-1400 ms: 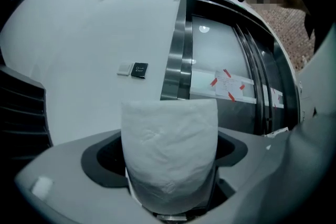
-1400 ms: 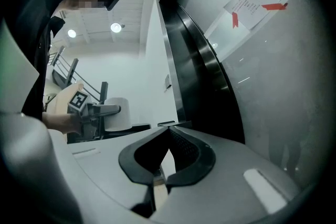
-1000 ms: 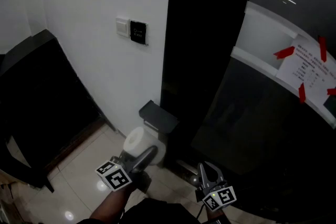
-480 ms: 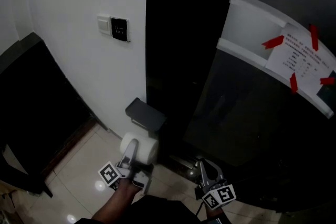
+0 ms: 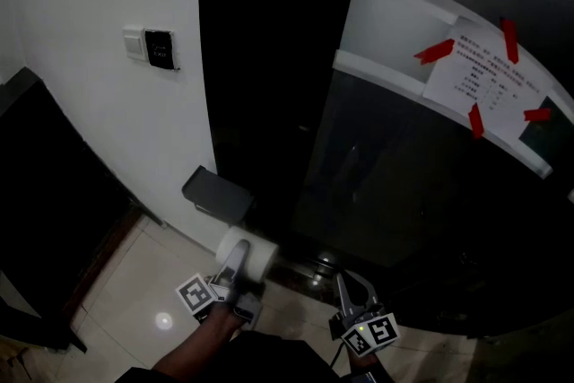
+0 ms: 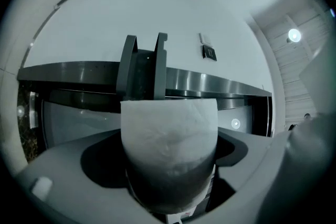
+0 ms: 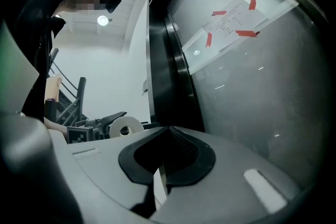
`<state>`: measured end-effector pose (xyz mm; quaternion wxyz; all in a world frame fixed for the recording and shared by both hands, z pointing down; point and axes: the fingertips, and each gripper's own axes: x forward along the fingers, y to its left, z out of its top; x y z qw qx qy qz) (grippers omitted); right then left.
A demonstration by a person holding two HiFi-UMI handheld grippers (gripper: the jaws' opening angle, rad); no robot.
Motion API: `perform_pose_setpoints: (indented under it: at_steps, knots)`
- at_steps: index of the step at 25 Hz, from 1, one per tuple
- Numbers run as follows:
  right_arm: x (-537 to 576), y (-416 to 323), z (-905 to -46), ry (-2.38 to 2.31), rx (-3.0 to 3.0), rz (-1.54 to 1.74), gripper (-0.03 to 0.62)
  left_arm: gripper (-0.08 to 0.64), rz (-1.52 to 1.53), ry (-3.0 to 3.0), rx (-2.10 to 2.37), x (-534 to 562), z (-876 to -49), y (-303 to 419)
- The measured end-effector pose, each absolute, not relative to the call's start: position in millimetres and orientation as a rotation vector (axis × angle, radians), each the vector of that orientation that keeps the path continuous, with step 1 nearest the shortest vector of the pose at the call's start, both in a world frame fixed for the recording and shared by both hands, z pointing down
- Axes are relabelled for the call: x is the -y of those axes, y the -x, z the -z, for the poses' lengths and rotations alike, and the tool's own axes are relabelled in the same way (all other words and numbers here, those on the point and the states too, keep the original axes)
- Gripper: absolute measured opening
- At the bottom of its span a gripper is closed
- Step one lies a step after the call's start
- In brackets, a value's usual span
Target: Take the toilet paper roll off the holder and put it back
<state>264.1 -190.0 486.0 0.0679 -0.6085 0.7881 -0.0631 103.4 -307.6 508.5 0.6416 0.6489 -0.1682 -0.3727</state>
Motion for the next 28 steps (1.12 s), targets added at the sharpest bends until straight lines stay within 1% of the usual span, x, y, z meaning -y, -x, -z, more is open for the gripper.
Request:
perform_pose_setpoints:
  at_steps: [12,17,20,24,28]
  knots:
    - [159.0,-286.2,-484.8,1.978,-2.295,0.186,0.014,0.463,0.681,-1.628,0.478,326.8,-561.6,-153.1]
    - [156.0,-287.5,-492.0,1.99,-2.28,0.22,0.014,0.463,0.706,-1.577,0.511,344.8,-582.6,-150.8]
    - [159.1,-282.1,-499.6,1.978,-2.296,0.254,0.014,0.463,0.672,-1.642,0.544,356.1,-596.5,-147.3]
    - [170.1,-271.7,-504.2,1.949,-2.325,0.274,0.014,0.463,0.662,-1.699,0.556,369.9,-600.6,-140.0]
    - [182.2,-266.2,-503.5,1.934,-2.341,0.269,0.014,0.463,0.712,-1.606,0.505,374.7,-594.9,-137.3]
